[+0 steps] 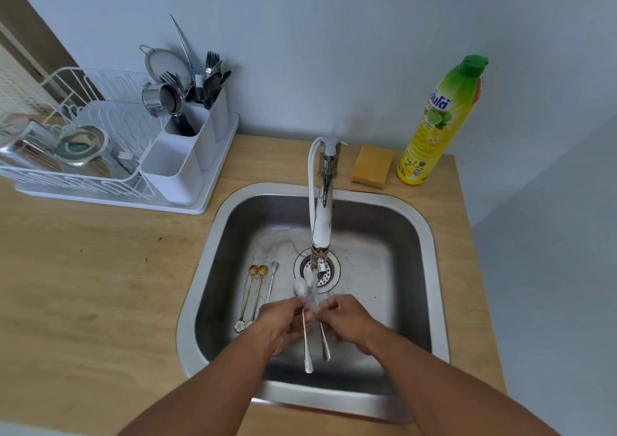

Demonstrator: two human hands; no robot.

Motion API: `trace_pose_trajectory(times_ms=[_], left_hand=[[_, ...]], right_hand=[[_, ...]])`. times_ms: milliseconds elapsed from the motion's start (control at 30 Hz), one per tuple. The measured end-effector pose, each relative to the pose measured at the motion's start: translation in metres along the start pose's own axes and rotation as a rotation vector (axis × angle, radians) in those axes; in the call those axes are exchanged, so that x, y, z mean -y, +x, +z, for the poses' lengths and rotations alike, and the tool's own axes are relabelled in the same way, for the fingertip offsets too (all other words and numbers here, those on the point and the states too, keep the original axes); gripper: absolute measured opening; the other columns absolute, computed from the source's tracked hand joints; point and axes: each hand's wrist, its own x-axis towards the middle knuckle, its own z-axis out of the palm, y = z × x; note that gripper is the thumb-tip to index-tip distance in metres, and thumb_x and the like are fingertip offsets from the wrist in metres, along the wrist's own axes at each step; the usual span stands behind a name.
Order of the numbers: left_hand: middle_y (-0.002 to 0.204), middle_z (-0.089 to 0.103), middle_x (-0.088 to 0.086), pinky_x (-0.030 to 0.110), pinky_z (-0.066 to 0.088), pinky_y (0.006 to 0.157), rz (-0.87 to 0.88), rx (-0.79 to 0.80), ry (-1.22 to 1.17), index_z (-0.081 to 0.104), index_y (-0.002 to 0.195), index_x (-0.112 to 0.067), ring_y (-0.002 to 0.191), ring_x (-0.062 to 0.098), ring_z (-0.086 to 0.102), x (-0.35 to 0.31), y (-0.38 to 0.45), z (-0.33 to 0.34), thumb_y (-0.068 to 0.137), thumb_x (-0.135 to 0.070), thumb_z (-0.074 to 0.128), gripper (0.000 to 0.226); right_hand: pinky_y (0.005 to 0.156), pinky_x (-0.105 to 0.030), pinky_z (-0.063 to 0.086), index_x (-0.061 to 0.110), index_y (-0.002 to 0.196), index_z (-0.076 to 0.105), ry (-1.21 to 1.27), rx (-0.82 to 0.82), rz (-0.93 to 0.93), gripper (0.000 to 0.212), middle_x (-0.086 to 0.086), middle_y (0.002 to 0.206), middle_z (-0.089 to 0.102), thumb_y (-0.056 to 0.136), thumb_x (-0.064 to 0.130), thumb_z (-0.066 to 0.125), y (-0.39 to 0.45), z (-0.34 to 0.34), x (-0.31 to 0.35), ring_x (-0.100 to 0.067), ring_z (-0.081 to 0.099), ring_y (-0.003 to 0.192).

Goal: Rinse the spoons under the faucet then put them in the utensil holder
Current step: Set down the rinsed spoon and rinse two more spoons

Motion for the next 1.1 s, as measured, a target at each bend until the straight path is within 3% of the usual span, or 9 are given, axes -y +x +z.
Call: trace_pose_trajectory(times_ms=[100,233,500,733,1100], left_hand=[[0.066,0.075,0.006,0.031,0.059,0.052,0.043,-0.081,-0.023,0.072,0.092,-0.002,0.054,0.015,0.072,-0.002,0.001,-0.007,0.098,-0.007,0.064,0.011],[0.064,0.075,0.008,0.036,0.064,0.057,0.065,-0.154,-0.030,0.073,0.091,0.000,0.056,0.018,0.073,-0.003,0.004,-0.017,0.095,-0.006,0.067,0.010],[0.067,0.076,0.009,0.038,0.064,0.061,0.043,-0.091,-0.006,0.075,0.095,0.001,0.066,0.022,0.076,-0.002,0.001,-0.023,0.097,-0.016,0.069,0.019],[0.083,0.074,0.013,0.039,0.063,0.059,0.028,-0.036,0.011,0.073,0.094,0.002,0.070,0.024,0.074,-0.001,-0.004,-0.013,0.097,-0.011,0.067,0.014],[0.088,0.072,0.015,0.038,0.063,0.061,0.023,0.034,0.028,0.072,0.103,0.004,0.073,0.024,0.072,0.001,-0.011,-0.003,0.099,-0.009,0.064,0.017]], right_hand=[[0.052,-0.023,0.052,0.015,0.104,0.065,0.129,0.053,0.002,0.016,-0.001,0.084,0.073,0.092,0.020,0.075,-0.002,0.010,0.003,-0.006,0.065,0.063],[0.051,-0.026,0.053,0.014,0.099,0.069,0.157,0.065,0.036,0.010,-0.001,0.078,0.073,0.091,0.016,0.075,-0.007,0.014,0.003,-0.009,0.065,0.062],[0.052,-0.028,0.055,0.014,0.097,0.069,0.166,0.050,0.090,0.011,-0.002,0.079,0.074,0.087,0.012,0.073,-0.021,0.000,0.006,-0.015,0.068,0.066],[0.048,-0.025,0.051,0.012,0.099,0.067,0.202,0.121,0.117,0.013,-0.004,0.078,0.072,0.087,0.009,0.071,-0.037,-0.005,0.000,-0.016,0.068,0.063],[0.049,-0.023,0.048,0.009,0.107,0.069,0.223,0.127,0.112,0.021,-0.002,0.080,0.074,0.086,0.013,0.071,-0.043,-0.005,0.004,-0.014,0.069,0.068]])
